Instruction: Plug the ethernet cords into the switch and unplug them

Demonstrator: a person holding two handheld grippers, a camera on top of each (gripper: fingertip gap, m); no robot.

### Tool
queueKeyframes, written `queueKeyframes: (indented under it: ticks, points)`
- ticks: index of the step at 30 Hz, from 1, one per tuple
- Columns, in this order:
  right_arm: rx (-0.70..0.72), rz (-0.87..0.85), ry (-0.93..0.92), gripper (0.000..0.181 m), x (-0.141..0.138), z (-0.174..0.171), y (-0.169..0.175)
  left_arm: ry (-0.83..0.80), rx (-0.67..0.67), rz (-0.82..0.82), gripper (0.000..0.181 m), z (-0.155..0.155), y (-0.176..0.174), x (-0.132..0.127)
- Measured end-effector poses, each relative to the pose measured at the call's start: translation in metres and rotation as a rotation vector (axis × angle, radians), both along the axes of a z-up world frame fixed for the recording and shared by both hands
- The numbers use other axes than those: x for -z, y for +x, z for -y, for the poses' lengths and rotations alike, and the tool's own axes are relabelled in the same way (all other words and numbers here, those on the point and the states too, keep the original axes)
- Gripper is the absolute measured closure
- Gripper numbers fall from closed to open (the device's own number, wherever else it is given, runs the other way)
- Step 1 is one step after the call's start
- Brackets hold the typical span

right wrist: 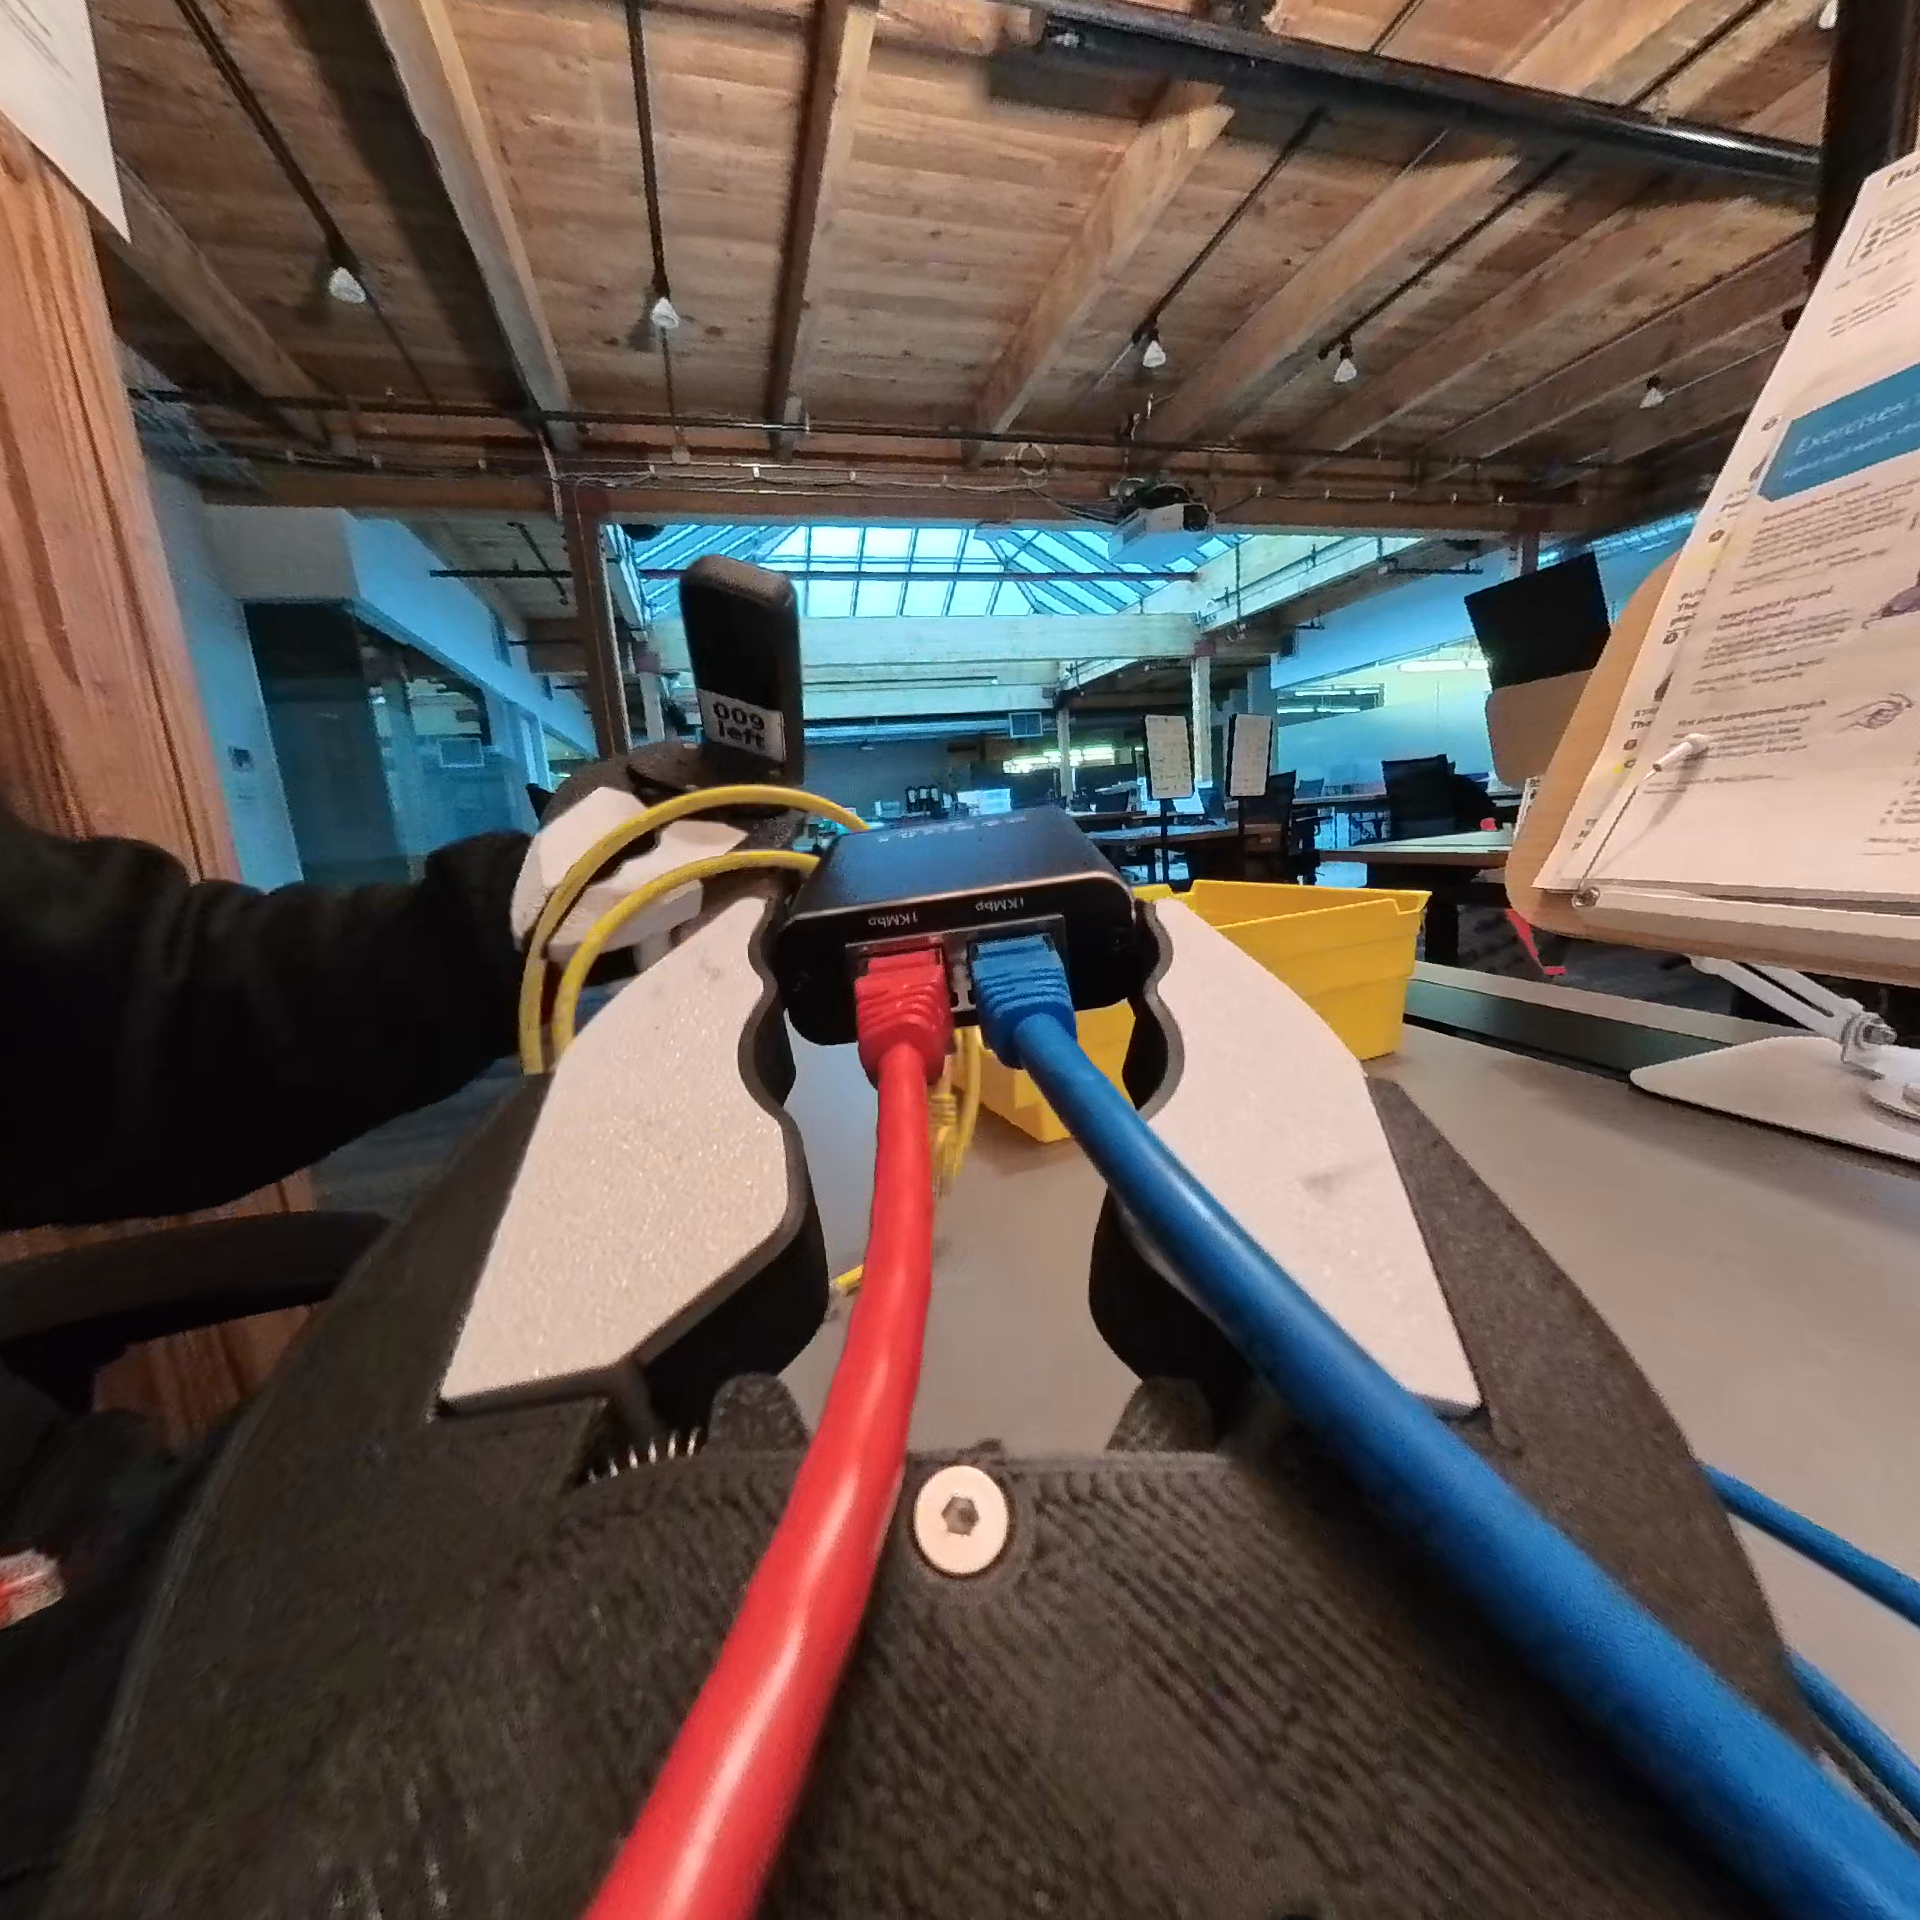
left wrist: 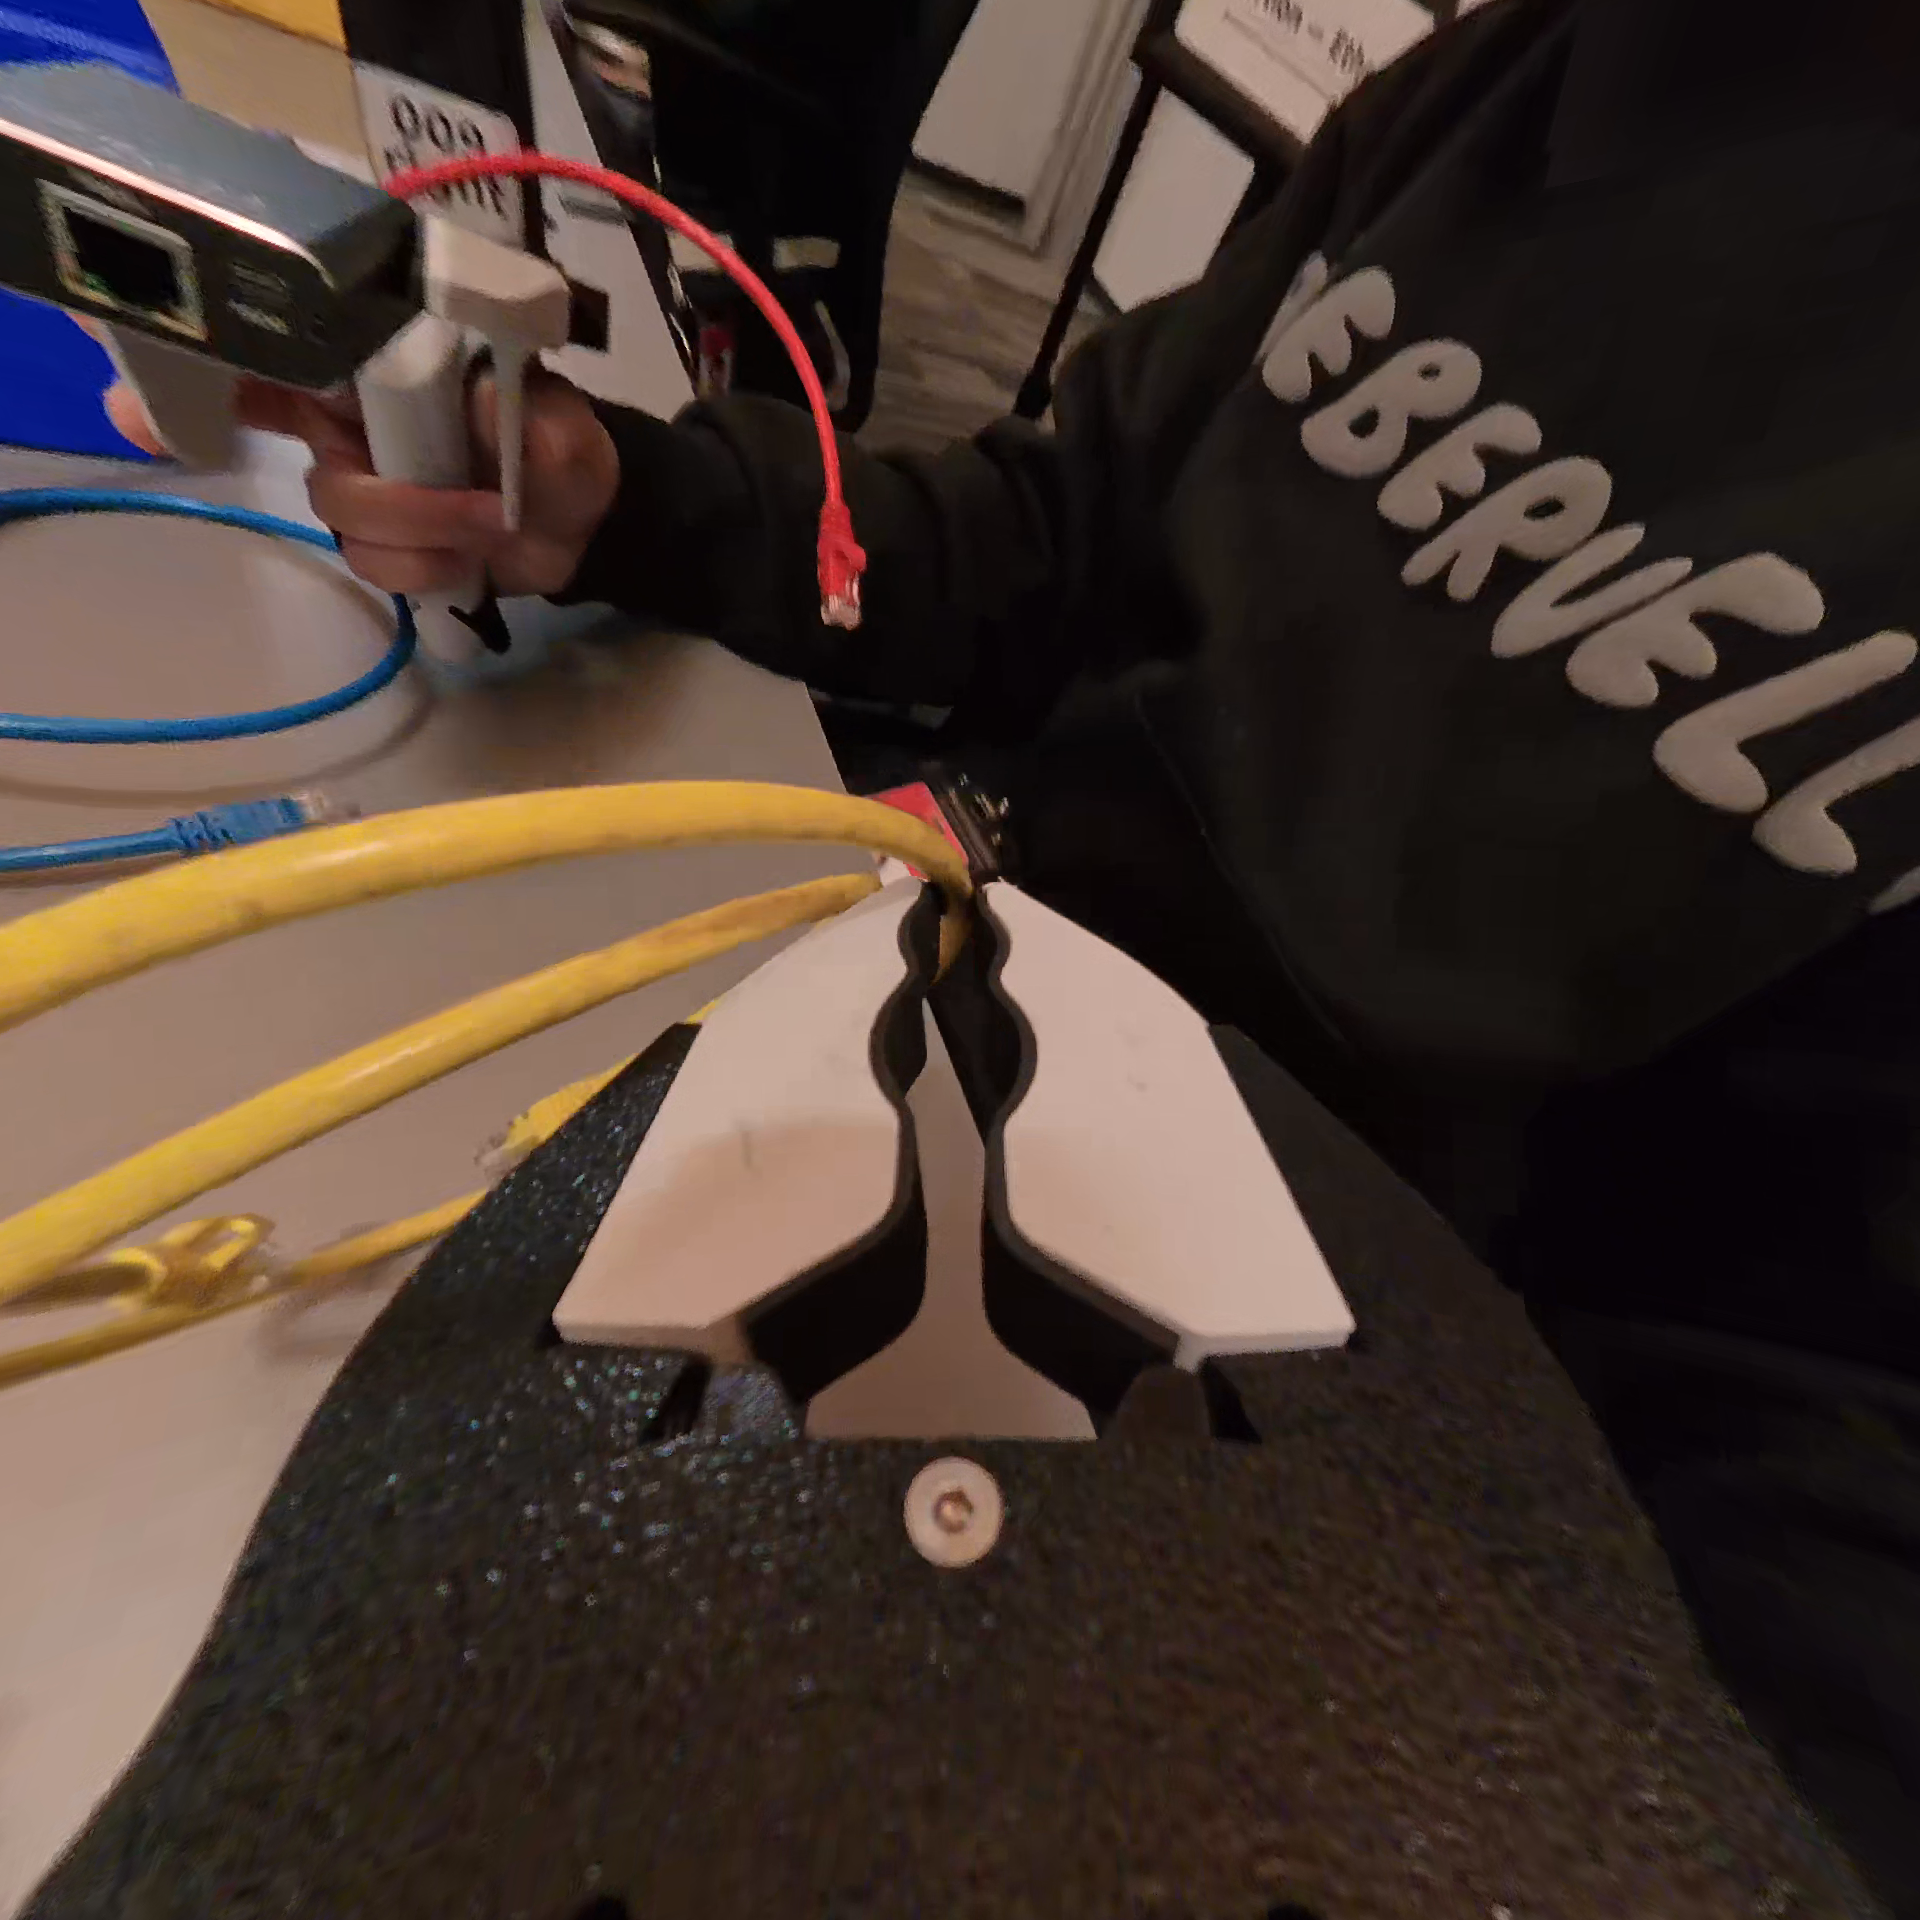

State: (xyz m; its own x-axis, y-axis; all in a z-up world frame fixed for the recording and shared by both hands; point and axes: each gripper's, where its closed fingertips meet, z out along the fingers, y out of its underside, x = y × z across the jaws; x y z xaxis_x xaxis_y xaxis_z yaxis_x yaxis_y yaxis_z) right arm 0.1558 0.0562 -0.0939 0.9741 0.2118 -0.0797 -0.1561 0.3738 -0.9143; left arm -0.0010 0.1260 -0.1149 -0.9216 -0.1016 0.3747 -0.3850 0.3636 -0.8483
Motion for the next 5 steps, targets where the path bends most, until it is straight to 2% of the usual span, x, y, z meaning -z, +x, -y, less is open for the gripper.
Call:
queueKeyframes:
  ticks: [3,5]
  points:
    - [-0.001,0.003,-0.005,0.118,0.001,0.000,0.000,0.099,0.064,-0.005,0.176,-0.008,-0.012,0.009]
    - [0.001,0.004,-0.006,0.118,0.001,0.000,0.000,0.208,0.072,0.069,0.176,-0.014,-0.014,0.017]
